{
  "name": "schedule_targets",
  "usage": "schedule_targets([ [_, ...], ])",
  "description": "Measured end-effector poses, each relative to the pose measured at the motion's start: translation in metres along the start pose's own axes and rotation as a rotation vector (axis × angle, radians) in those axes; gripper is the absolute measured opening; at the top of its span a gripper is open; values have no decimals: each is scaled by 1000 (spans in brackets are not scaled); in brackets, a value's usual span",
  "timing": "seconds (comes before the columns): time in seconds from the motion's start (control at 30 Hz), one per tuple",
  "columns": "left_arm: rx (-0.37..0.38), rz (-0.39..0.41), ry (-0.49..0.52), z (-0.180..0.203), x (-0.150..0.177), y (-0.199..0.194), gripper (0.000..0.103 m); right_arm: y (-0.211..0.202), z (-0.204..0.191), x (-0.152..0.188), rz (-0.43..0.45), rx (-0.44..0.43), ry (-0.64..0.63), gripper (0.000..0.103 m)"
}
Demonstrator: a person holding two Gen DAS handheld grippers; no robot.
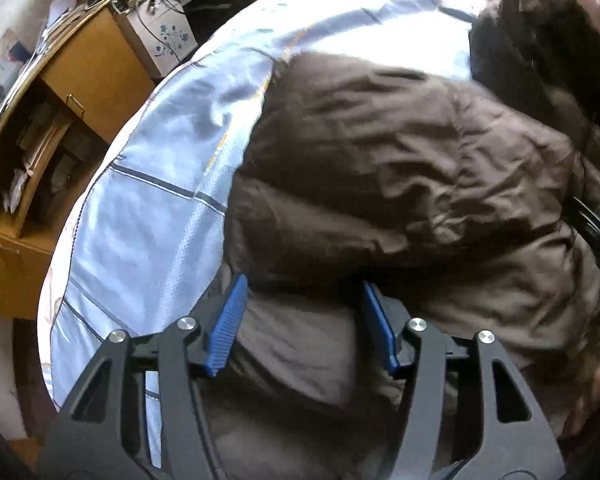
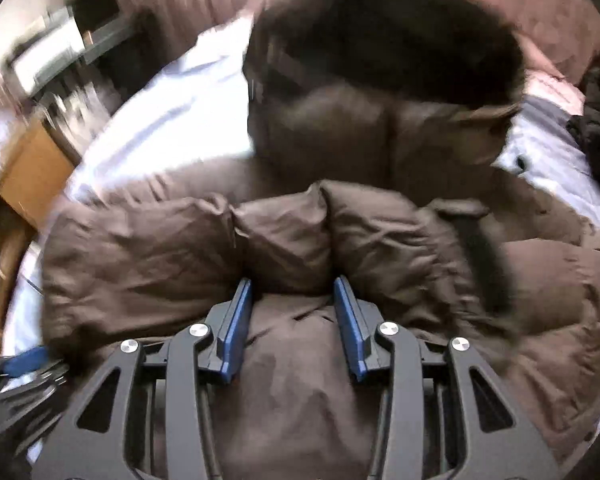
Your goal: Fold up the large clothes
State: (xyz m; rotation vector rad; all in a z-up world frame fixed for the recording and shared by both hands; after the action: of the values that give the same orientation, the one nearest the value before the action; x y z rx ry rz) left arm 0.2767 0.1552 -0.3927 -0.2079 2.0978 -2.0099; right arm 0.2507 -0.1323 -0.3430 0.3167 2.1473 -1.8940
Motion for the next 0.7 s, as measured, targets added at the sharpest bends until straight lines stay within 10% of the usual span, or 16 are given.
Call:
schedule_targets([
  [0.2,75,106,64,27,4,-33,66,-21,36,27,45,6,84,44],
  [0.43,-123,-14,352,72,20,15,70,23,37,37,-103,65,20,47],
  [0.6,-72,-6,332,60,16,0,77,-26,56,62,-80,-67,68,84],
  [0.7,-35,9,317,41,24,-14,83,-57,89,92,-122,-42,64,86],
])
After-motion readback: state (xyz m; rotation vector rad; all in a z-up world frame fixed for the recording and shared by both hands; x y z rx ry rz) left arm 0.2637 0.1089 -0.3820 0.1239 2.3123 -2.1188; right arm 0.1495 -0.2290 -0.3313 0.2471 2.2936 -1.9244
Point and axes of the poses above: each gripper's, at about its wrist camera, not at the fingertips, and y roughly the way its jaws point, z to its right, x to its underside, the point moved 8 cm from there along y, roughly the way its jaws point, and after that the axes turned 15 degrees about -z, right-handed, at the moved point
